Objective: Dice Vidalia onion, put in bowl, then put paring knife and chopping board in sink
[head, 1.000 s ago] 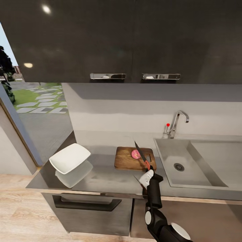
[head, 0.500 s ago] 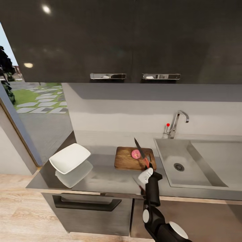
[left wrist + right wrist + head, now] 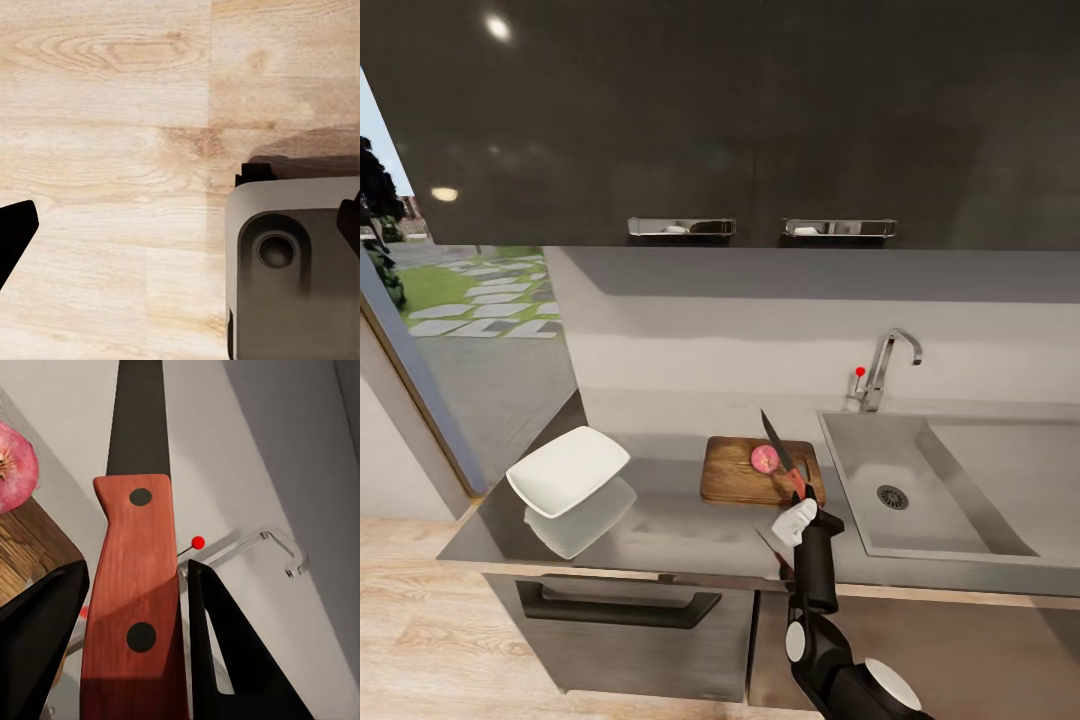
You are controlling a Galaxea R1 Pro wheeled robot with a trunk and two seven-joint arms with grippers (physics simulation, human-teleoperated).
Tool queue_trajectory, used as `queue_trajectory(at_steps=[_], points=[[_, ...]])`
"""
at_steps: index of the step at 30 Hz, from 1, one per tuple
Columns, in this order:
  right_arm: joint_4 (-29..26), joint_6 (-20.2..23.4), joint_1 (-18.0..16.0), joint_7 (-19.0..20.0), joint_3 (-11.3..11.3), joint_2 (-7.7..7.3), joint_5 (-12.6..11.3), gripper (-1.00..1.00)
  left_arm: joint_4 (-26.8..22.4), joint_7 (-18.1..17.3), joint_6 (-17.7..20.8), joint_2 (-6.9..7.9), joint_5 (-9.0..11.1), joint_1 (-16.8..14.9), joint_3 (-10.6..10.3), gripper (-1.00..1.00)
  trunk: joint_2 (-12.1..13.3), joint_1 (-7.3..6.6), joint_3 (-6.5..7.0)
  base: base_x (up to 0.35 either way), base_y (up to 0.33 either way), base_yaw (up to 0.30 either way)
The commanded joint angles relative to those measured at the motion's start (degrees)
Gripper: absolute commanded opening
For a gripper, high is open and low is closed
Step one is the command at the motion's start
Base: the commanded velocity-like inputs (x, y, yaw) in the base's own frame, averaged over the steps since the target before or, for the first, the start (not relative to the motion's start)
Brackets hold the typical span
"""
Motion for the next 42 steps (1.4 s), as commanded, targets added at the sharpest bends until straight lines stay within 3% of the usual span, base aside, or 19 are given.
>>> queue_trajectory(at_steps=[1,17,22,27,42], points=[[0.0,0.5,-0.1,-0.1,0.1,-0.05,0.3,-1.00,0.2,0.0,-0.3,-0.03,0.5,-0.1,-0.5,1.00,-0.1,0.01,-0.08,0.000,0.000,0.000],[3.9,0.9,-0.1,0.1,0.1,0.16,0.9,-1.00,0.2,0.3,-0.3,0.08,0.5,-0.1,-0.5,1.00,-0.1,0.01,-0.08,0.000,0.000,0.000],[4.0,1.1,-0.1,0.2,0.1,0.29,3.5,-1.00,0.2,0.1,-0.2,0.15,0.5,-0.1,-0.5,1.00,-0.1,0.01,-0.08,0.000,0.000,0.000],[4.0,2.5,-0.1,0.2,0.1,0.35,4.6,-1.00,0.2,0.1,-0.1,0.19,0.5,-0.1,-0.5,1.00,-0.1,0.01,-0.08,0.000,0.000,0.000],[4.0,3.1,-0.1,0.1,0.1,0.54,4.9,-1.00,0.2,0.1,-0.2,0.18,0.5,-0.1,-0.5,1.00,-0.1,0.01,-0.08,0.000,0.000,0.000]])
